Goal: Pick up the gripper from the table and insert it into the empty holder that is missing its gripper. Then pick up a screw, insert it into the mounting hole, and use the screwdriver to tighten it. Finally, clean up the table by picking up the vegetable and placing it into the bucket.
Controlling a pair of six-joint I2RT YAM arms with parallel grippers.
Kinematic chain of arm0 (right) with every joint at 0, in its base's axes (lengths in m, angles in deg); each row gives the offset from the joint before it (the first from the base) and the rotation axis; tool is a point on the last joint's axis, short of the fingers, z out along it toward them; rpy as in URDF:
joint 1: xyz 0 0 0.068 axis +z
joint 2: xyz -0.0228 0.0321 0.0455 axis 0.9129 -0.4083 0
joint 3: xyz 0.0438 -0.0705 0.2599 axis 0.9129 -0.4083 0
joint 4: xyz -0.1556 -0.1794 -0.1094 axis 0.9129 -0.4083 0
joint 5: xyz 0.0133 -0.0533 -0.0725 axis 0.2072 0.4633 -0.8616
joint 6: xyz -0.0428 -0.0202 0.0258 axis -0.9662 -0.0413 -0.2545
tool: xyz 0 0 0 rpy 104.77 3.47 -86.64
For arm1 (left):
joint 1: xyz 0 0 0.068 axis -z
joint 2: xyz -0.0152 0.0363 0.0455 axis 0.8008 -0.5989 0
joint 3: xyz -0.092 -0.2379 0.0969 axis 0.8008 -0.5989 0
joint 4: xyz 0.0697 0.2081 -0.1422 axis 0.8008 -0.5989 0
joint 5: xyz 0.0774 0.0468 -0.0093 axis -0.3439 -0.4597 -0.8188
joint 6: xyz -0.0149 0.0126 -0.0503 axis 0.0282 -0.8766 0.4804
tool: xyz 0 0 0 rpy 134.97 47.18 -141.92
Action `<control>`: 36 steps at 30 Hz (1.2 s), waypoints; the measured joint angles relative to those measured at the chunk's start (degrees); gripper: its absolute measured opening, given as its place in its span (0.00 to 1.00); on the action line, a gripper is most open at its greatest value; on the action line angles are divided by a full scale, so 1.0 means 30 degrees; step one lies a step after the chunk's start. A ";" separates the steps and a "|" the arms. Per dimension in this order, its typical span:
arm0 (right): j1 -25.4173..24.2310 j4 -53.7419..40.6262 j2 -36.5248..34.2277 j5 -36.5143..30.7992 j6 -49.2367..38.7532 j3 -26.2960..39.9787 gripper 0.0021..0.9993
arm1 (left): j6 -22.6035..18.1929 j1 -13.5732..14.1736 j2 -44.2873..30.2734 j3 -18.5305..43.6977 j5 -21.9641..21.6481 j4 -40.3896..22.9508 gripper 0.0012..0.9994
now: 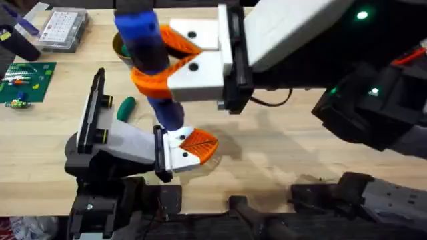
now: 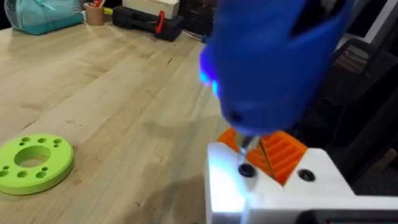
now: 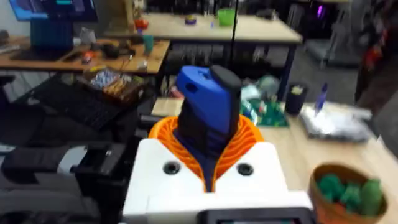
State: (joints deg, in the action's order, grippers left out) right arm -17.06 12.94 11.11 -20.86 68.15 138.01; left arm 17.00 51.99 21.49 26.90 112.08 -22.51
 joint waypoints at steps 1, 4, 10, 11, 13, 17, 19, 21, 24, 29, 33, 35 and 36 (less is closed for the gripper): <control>0.0000 0.0340 0.0000 -0.0005 -0.0002 0.0000 0.03 | 0.0000 0.0000 0.0000 0.0000 0.0005 0.0000 0.00; -0.0012 0.0583 0.0000 0.0002 0.0002 0.0000 0.03 | 0.0000 0.0000 0.0000 0.0000 0.0003 0.0000 0.00; -0.0275 0.0165 0.0000 0.0012 0.0041 0.0464 0.03 | 0.0000 0.0000 0.0000 0.0000 -0.0002 0.0000 0.00; -0.0407 -0.0154 0.0000 0.0014 0.0053 0.0776 0.03 | 0.0000 0.0000 0.0000 0.0000 0.0000 0.0000 0.00; -0.0689 -0.0748 0.0000 0.0008 0.0058 0.1404 0.03 | 0.0000 0.0000 0.0000 0.0000 -0.0002 0.0000 0.00; -0.1420 -0.3187 0.0000 0.0001 -0.0008 0.2990 0.03 | 0.0000 0.0002 0.0000 0.0000 -0.0002 0.0000 0.00; -0.1854 -0.4891 0.0000 -0.0005 -0.0246 0.3778 0.03 | 0.0000 0.0000 0.0000 0.0000 -0.0002 0.0000 0.00; -0.2223 -0.5995 0.0000 -0.0007 -0.0522 0.4224 0.03 | 0.0000 0.0002 0.0000 0.0000 -0.0002 0.0000 0.00; -0.2737 -0.6801 0.0000 -0.0015 -0.0932 0.4491 0.03 | 0.0000 0.0000 0.0000 0.0000 -0.0002 0.0000 0.00; -0.3295 -0.7568 0.0000 -0.0078 -0.2071 0.4607 0.03 | 0.0000 0.0002 0.0000 0.0000 -0.0002 0.0000 0.00; -0.3607 -0.8818 0.0000 -0.0377 -0.3984 0.4653 0.03 | 0.0000 0.0007 0.0000 0.0000 -0.0002 0.0000 0.00; -0.3664 -0.9615 0.0000 -0.1014 -0.5266 0.4672 0.03 | 0.0000 0.0000 0.0000 0.0000 -0.0002 0.0000 0.00; -0.3679 -1.0006 -0.0009 -0.1415 -0.6130 0.4677 0.03 | 0.0000 0.0000 0.0000 0.0000 -0.0002 0.0000 0.00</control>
State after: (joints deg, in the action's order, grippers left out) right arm -28.10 -17.08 11.08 -25.11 49.75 152.04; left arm 17.00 51.99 21.49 26.90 112.07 -22.51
